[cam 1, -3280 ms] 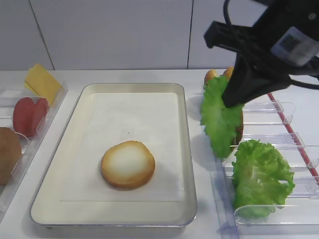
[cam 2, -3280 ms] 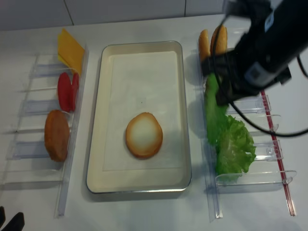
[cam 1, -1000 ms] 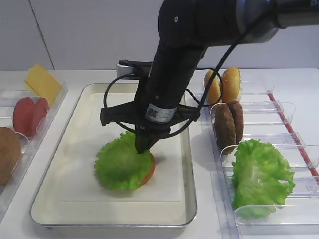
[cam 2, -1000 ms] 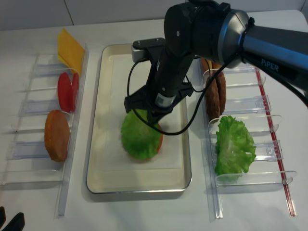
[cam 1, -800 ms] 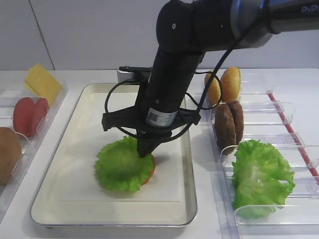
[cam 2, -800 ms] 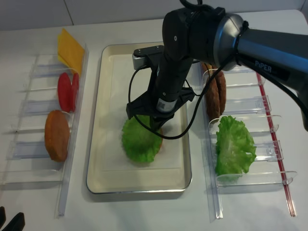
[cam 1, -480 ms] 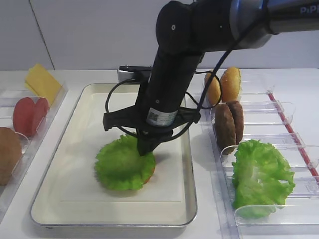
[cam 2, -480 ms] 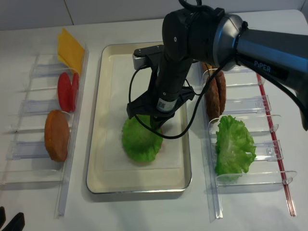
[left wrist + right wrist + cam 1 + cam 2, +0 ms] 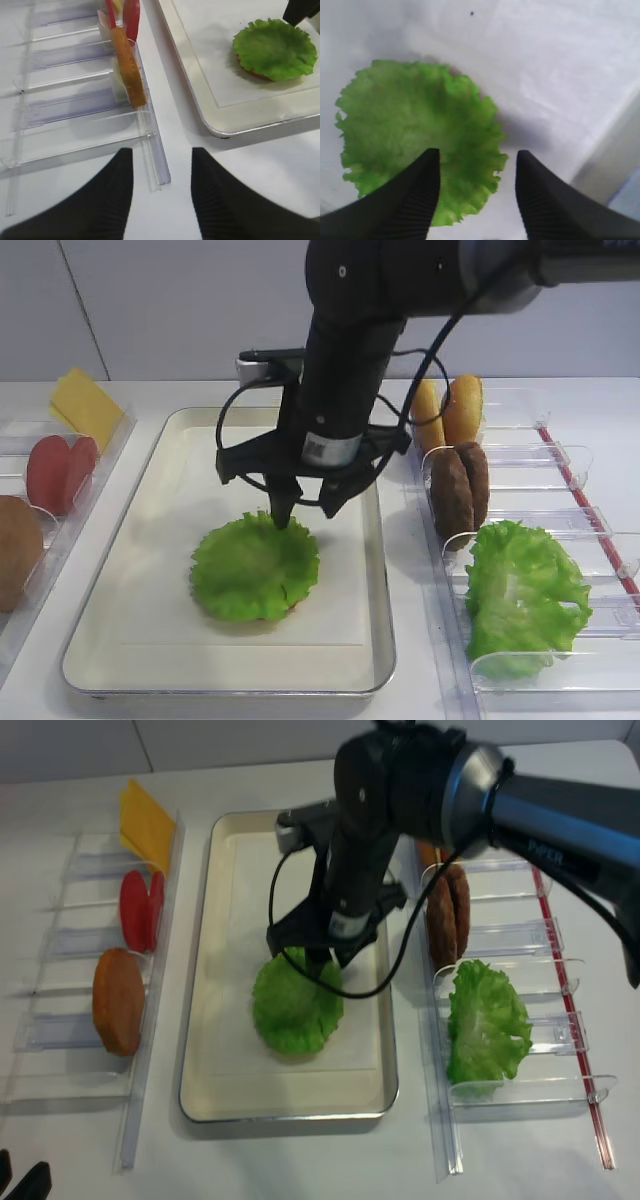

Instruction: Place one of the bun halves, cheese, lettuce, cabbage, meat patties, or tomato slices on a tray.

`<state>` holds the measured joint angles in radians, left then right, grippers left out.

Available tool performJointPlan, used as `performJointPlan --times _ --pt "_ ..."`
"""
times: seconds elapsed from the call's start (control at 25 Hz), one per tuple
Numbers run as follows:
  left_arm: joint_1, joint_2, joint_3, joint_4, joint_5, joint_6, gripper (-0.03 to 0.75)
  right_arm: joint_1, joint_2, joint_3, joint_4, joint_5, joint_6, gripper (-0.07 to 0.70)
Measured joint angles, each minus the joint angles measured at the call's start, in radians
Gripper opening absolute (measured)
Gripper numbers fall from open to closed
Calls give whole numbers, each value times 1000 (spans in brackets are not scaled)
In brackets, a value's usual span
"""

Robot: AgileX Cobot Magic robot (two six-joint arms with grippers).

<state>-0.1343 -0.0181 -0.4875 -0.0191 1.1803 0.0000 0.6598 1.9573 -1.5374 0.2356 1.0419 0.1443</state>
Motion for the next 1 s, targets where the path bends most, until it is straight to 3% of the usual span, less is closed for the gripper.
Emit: performJointPlan --times 0.12,0.24,0.4,0.76,1.0 --pt "0 0 0 0 0 0 267 0 0 -102 -126 103 48 466" --pt "0 0 0 0 0 0 267 0 0 -199 -214 172 73 496" --pt "0 0 0 0 0 0 267 0 -21 -271 -251 185 87 505" --pt "0 0 0 0 0 0 267 -8 -152 -281 -370 200 51 503" --pt "0 0 0 0 0 0 267 -141 -321 -176 -397 201 27 503"
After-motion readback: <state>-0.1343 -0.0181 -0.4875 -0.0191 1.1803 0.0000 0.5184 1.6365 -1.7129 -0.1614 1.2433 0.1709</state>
